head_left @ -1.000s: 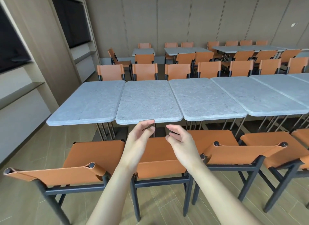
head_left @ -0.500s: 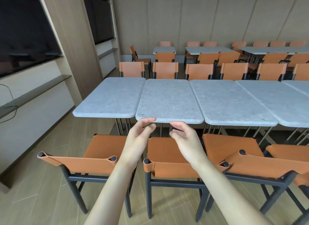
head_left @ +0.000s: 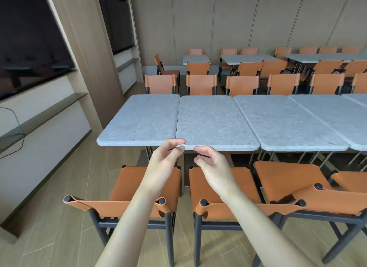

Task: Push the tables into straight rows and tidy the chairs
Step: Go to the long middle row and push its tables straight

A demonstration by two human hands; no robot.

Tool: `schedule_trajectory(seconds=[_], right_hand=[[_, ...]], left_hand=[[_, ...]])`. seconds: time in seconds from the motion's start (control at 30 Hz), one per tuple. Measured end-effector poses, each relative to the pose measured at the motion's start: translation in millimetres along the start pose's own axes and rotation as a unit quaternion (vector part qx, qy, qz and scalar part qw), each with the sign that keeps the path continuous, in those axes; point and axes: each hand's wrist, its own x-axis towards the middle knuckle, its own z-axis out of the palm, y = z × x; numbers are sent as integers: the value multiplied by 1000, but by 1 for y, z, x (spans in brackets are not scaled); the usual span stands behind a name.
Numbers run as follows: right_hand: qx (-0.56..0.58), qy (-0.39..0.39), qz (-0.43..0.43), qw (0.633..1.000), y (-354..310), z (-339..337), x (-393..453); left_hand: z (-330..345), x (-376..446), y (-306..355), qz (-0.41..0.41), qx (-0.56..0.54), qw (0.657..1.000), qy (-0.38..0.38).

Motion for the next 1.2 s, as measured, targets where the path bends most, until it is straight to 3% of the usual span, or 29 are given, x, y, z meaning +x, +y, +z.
schedule_trajectory(seconds=[0.67, 1.2], right_hand=[[-11, 7, 16, 1000, -34, 146, 45], [-16, -36, 36, 999, -20, 208, 112]], left_hand=[[-147, 52, -34, -23, -17, 998, -53], [-192, 119, -56, -26, -8, 998, -55]])
